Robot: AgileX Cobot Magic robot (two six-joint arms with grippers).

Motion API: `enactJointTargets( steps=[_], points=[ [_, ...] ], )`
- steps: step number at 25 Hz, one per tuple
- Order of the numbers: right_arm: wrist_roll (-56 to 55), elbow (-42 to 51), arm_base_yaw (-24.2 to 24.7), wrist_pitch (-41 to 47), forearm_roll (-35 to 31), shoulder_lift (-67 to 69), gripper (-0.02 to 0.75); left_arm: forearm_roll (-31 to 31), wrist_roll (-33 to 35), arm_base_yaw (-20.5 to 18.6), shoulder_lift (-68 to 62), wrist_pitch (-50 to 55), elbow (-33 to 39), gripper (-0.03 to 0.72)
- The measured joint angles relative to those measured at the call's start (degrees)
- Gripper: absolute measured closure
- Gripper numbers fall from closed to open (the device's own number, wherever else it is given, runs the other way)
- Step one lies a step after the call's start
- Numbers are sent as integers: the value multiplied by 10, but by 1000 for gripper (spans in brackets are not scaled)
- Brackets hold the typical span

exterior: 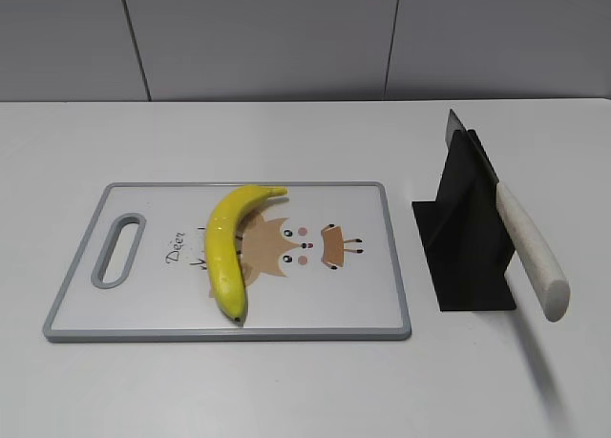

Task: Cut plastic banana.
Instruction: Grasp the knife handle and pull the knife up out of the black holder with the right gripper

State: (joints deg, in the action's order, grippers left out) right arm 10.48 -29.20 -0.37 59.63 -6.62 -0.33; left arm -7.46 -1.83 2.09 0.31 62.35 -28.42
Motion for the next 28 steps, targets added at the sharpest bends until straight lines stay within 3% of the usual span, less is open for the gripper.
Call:
enactJointTargets(
  steps=[28],
  points=[
    [0,0,0,0,-3,0,150,0,0,0,0,0,0,115]
  ],
)
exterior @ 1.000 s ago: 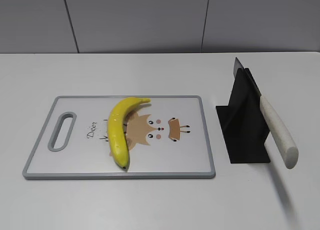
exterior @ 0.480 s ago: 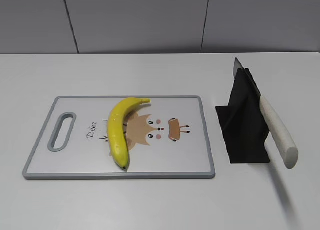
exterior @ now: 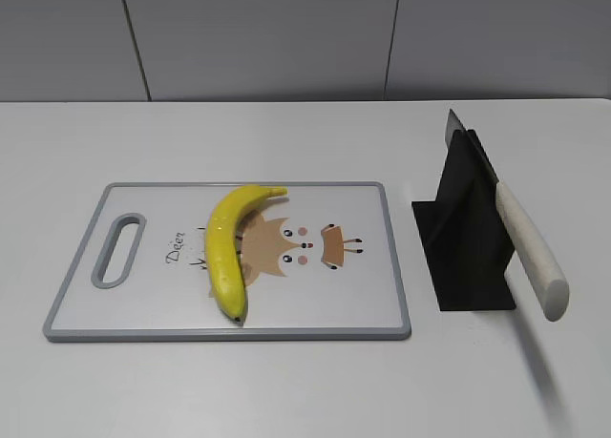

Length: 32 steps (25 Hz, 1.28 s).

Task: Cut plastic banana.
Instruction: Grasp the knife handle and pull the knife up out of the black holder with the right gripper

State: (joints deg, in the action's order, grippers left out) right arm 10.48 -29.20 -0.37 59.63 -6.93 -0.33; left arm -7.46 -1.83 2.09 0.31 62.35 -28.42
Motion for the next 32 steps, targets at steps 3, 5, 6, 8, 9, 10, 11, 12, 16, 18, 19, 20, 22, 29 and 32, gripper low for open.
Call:
enactJointTargets(
  steps=[3,5,6,8,9,10,11,12,16,18,19,20,22,29,32],
  points=[
    [0,0,0,0,-1,0,150,0,0,0,0,0,0,115],
    [0,0,0,0,-1,0,150,0,0,0,0,0,0,115],
    [0,0,0,0,-1,0,150,0,0,0,0,0,0,115],
    [0,0,0,0,-1,0,150,0,0,0,0,0,0,115],
    [0,0,0,0,-1,0,150,0,0,0,0,0,0,115],
    [0,0,0,0,-2,0,150,0,0,0,0,0,0,115],
    [1,0,0,0,-9,0,150,0,0,0,0,0,0,115],
    [5,0,0,0,-14,0,150,0,0,0,0,0,0,115],
    [9,-7,0,6,-32,5,150,0,0,0,0,0,0,115],
    [9,-16,0,17,-35,28,150,0,0,0,0,0,0,115],
    [9,-23,0,26,-35,42,150,0,0,0,0,0,0,115],
    [9,-31,0,36,-36,62,150,0,0,0,0,0,0,115],
    [7,-49,0,54,-37,105,150,0,0,0,0,0,0,115],
    [-8,-126,0,85,-51,267,150,0,0,0,0,1,0,115],
    [-29,-154,-1,88,-53,312,150,0,0,0,0,1,0,115]
  ],
)
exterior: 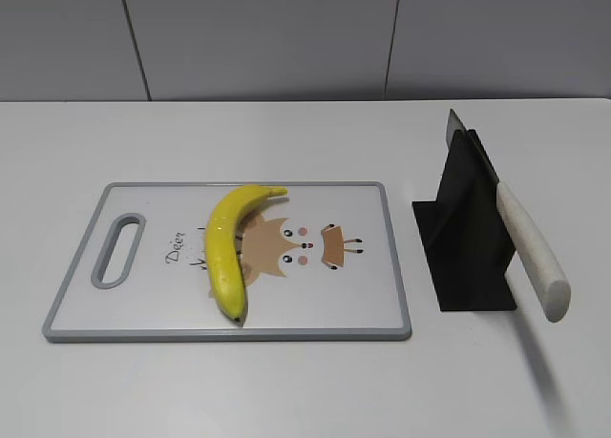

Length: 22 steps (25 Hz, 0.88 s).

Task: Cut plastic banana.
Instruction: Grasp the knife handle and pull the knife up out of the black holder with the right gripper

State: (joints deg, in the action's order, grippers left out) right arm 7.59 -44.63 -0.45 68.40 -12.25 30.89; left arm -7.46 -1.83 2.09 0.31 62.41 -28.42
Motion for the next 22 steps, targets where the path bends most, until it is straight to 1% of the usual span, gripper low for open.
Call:
enactJointTargets(
  steps=[9,15,19,22],
  points=[
    [-27,-69,-41,12,-9,144,150,0,0,0,0,0,0,115],
    [-23,-110,-42,12,-34,267,150,0,0,0,0,0,0,115],
    [-15,-132,-42,11,-68,354,150,0,0,0,0,0,0,115],
    [-13,-148,-50,11,-75,403,150,0,0,0,0,0,0,115]
  ],
)
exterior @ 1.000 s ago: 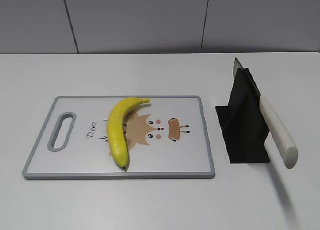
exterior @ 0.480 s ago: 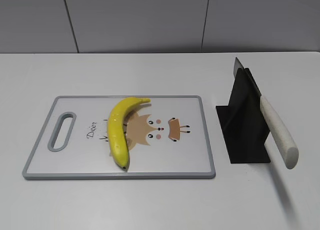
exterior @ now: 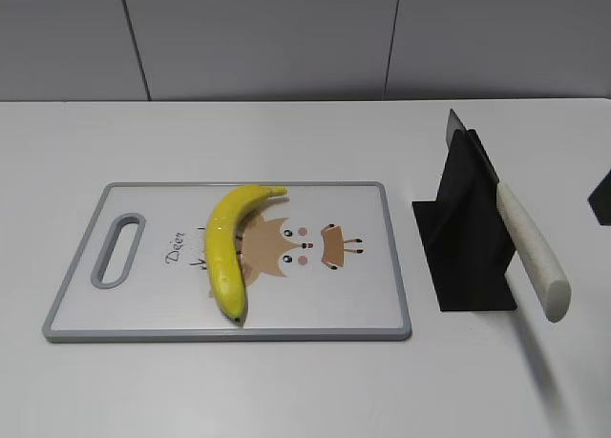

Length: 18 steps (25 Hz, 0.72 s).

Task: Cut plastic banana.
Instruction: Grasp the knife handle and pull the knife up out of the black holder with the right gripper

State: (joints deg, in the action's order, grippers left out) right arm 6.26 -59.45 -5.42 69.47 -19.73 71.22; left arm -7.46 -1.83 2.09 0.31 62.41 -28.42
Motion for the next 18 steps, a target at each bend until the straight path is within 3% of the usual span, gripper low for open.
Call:
enactJointTargets(
  steps=[4,8,18],
  points=[
    [-10,-12,-43,-24,7,49,150,0,0,0,0,0,0,115],
    [-66,-13,-93,-62,64,96,150,0,0,0,0,0,0,115],
    [-110,-13,-106,-93,97,202,194,0,0,0,0,0,0,115]
  ],
)
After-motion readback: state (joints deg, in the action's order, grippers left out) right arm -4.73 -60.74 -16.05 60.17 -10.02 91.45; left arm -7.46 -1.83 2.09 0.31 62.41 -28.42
